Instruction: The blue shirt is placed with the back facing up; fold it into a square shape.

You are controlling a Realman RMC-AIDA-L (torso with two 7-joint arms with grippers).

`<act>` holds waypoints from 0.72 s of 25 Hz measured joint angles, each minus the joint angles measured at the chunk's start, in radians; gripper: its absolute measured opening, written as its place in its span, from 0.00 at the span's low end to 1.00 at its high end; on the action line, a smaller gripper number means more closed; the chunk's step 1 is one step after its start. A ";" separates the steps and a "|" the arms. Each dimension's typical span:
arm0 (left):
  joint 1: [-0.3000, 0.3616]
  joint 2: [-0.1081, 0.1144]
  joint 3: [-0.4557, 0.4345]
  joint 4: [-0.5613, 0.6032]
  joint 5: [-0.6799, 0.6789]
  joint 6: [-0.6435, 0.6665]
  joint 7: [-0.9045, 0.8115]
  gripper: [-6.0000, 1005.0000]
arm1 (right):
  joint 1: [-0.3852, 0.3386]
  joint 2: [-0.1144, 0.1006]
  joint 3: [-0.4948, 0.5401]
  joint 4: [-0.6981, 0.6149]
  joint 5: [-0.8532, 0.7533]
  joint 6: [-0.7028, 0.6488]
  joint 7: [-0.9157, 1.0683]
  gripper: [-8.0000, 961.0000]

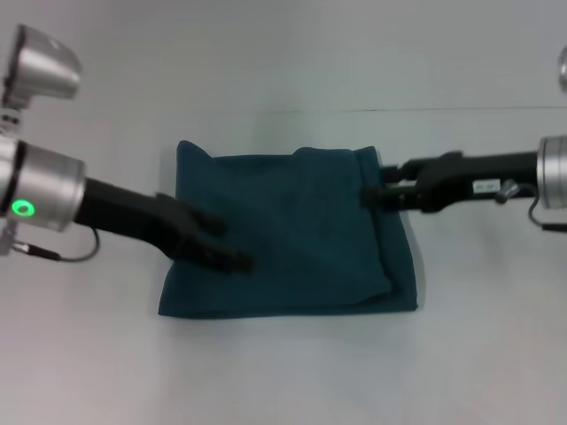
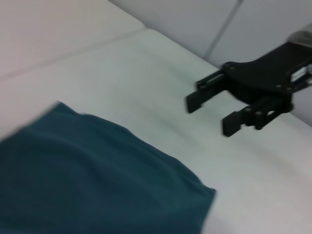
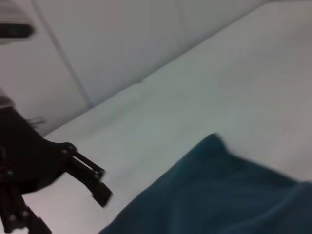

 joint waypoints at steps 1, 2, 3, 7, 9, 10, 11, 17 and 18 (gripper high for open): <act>-0.003 -0.005 0.012 -0.008 0.000 0.003 0.000 0.90 | -0.002 0.001 -0.001 0.013 0.001 -0.007 -0.009 0.71; -0.003 -0.009 0.020 -0.009 0.000 0.001 0.000 0.93 | -0.006 0.001 0.000 0.021 0.001 -0.009 -0.015 0.71; -0.003 -0.012 0.023 -0.009 0.000 -0.002 -0.001 0.93 | -0.009 0.001 0.002 0.024 0.002 -0.010 -0.018 0.71; -0.009 -0.010 0.013 -0.009 -0.004 -0.016 -0.007 0.93 | -0.019 -0.001 0.010 0.028 0.003 -0.012 -0.019 0.71; -0.013 -0.008 0.013 -0.007 -0.003 -0.018 -0.015 0.93 | -0.019 -0.001 0.010 0.029 0.003 -0.015 -0.019 0.71; -0.014 -0.008 0.013 -0.004 -0.002 -0.018 -0.019 0.93 | -0.019 -0.001 0.010 0.029 0.003 -0.017 -0.019 0.71; -0.013 -0.007 0.010 -0.003 -0.002 -0.019 -0.023 0.93 | -0.020 -0.002 0.011 0.029 0.003 -0.019 -0.019 0.71; -0.004 -0.009 -0.011 -0.002 -0.007 -0.020 -0.023 0.93 | -0.024 -0.005 0.013 0.029 0.010 -0.020 -0.020 0.71; -0.003 -0.010 -0.014 -0.002 -0.007 -0.017 -0.021 0.93 | -0.025 -0.006 0.013 0.029 0.012 -0.020 -0.020 0.71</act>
